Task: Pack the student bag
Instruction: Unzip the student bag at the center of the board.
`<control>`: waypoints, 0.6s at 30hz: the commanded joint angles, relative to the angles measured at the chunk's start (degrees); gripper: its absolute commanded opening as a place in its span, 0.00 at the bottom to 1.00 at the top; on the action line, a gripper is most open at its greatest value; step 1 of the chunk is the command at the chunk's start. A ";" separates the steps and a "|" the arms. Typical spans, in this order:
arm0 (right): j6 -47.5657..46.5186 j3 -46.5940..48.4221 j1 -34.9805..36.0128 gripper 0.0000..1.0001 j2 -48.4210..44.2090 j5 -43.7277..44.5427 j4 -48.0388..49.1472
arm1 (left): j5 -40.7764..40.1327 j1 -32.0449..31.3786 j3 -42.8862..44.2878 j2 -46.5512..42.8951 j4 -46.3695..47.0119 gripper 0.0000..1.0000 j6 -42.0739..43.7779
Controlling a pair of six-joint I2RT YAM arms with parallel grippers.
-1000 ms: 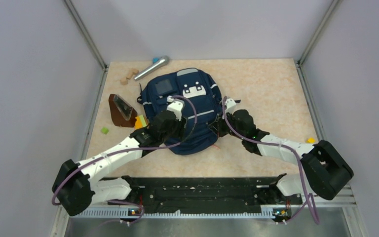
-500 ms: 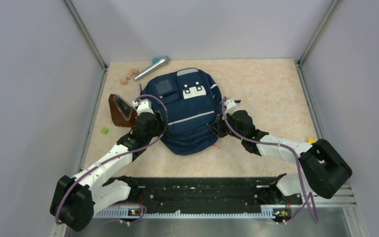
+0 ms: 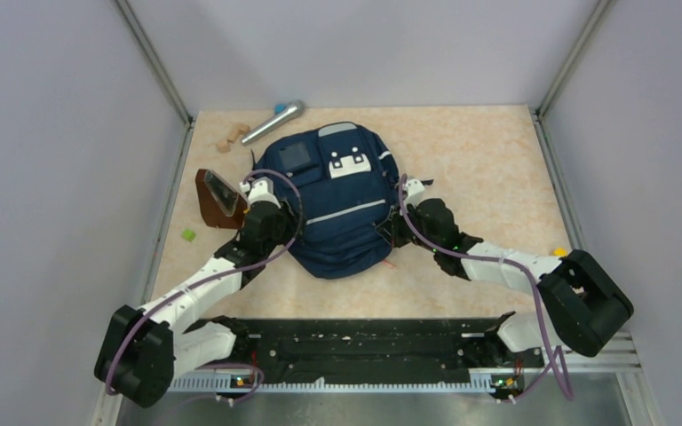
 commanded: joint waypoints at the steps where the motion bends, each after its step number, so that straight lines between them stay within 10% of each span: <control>1: 0.44 0.93 1.13 0.00 0.46 1.33 0.79 | 0.83 0.45 -0.31 1.76 3.64 0.46 -0.66; 7: -0.35 1.84 2.59 0.00 0.97 2.90 -0.08 | 2.17 0.44 -0.62 2.99 3.87 0.35 -1.28; 13: -0.97 3.69 5.33 0.00 2.30 4.38 -0.79 | 5.95 0.44 -1.19 2.35 6.37 0.00 -3.41; 18: -1.10 6.71 8.45 0.00 5.30 4.72 -0.93 | 7.63 0.52 -1.52 1.69 8.11 0.00 -5.16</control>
